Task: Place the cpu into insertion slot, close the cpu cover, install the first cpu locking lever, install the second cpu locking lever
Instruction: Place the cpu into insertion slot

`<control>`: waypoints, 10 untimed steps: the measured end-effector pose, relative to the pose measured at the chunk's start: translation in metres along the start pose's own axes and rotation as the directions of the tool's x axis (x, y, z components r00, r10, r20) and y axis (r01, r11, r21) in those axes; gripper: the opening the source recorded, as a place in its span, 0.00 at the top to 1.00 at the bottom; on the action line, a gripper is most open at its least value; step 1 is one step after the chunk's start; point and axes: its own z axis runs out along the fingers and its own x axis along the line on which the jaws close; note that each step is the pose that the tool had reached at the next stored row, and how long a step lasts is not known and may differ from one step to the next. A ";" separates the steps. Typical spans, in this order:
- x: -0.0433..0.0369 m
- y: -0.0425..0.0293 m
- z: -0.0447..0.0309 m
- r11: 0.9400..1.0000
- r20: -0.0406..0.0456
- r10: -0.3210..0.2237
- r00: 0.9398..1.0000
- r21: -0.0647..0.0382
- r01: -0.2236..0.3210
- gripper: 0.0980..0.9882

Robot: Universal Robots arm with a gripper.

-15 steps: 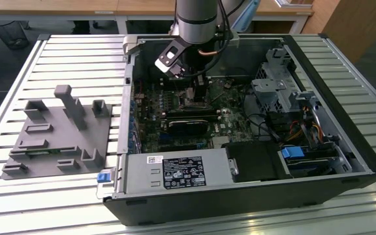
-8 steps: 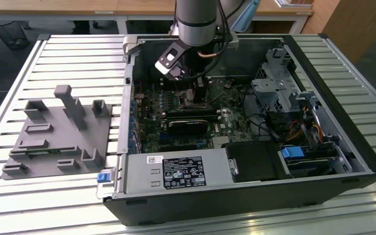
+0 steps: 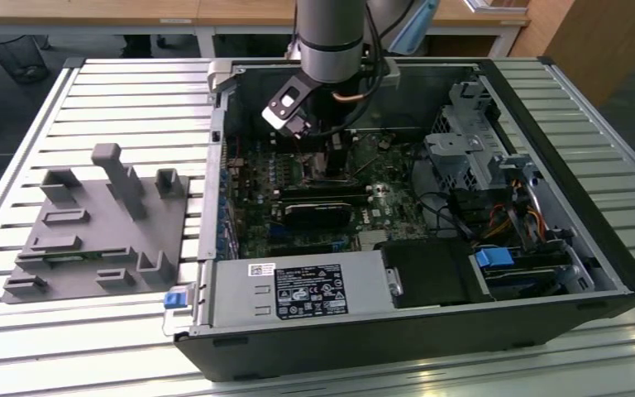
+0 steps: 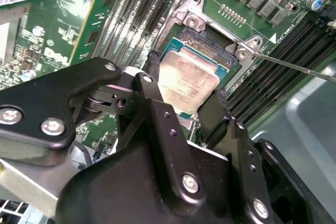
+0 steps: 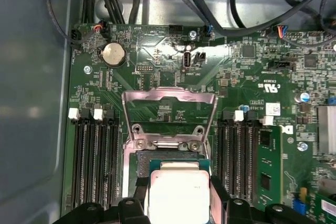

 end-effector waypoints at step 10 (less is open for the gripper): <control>0.0028 -0.0010 0.0101 1.000 0.001 0.002 1.000 0.000 -0.002 0.50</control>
